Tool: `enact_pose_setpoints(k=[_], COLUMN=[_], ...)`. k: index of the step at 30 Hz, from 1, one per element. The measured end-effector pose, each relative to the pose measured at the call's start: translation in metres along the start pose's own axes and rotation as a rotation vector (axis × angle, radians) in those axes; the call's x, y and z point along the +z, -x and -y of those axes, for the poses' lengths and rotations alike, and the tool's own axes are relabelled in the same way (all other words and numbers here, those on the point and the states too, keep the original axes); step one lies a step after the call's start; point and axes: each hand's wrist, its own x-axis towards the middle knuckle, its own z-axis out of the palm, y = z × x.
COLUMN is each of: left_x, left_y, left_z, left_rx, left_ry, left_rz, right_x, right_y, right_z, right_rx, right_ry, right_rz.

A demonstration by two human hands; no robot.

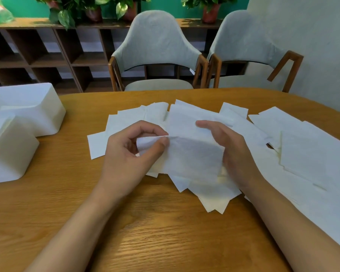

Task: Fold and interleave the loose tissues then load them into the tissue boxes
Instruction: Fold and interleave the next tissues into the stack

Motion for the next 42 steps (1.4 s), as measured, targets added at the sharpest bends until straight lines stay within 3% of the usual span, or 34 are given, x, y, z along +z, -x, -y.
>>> enact_pose_setpoints(k=[3,6,10,23,28,30,32,35,42], left_x=[0.002,0.002,0.005,0.015,0.012,0.010,0.007,0.008,0.007], left_y=[0.000,-0.002,0.000,0.002,0.000,-0.002,-0.002,0.001,0.001], left_z=[0.005,0.008,0.011,0.023,0.024,0.018,0.011,0.009,0.018], left_rx=[-0.092,-0.135,-0.152,-0.133,-0.130,-0.259,-0.397,-0.353,-0.280], left_ry=[0.038,0.042,0.019,-0.003,-0.169,-0.035,0.137,0.087,0.117], left_rz=[-0.052,-0.100,-0.131,-0.202,-0.204,-0.132,-0.021,0.060,-0.007], right_x=[0.004,0.007,0.014,0.024,0.022,0.018,0.016,0.016,0.001], right_y=[0.005,0.009,0.013,0.012,0.012,0.011,0.011,0.010,0.008], right_z=[-0.003,-0.003,0.004,0.002,0.004,0.005,0.004,0.005,0.005], right_rx=[-0.039,0.059,0.011,-0.066,-0.057,-0.022,0.002,0.025,0.003], right_ry=[-0.142,-0.320,-0.173,-0.060,-0.160,-0.235,-0.265,-0.208,-0.218], right_rz=[0.173,0.254,0.124,0.049,-0.019,-0.034,-0.027,-0.023,0.231])
